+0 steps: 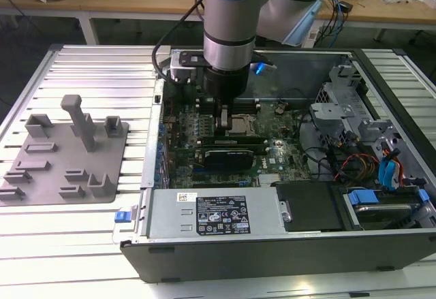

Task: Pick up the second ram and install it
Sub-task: 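Press down the second ram until it locks into place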

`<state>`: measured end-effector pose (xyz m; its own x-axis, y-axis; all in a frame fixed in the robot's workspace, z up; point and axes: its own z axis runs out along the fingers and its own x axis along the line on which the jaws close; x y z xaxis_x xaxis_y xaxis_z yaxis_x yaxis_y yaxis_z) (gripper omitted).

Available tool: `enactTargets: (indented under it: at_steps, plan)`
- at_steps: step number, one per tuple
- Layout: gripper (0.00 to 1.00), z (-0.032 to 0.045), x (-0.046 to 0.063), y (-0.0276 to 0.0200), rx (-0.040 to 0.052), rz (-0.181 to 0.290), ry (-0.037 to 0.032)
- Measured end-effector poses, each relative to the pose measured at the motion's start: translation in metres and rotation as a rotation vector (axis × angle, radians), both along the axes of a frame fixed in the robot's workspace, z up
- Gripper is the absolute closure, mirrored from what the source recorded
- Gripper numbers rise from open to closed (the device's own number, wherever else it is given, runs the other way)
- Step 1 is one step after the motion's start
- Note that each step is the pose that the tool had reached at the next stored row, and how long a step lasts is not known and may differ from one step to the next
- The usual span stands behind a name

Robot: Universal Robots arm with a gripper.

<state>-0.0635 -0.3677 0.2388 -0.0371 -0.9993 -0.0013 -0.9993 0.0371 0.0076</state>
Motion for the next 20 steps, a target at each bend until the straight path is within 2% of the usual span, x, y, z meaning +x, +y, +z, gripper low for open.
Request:
enactTargets:
  at_steps: [17, 20]
  plan:
    - [0.92, -0.0103, 0.002, 0.0000, 0.0000, 0.000, -0.0001]
    - [0.92, -0.0099, 0.002, 0.0001, 0.0007, 0.000, -0.0006]
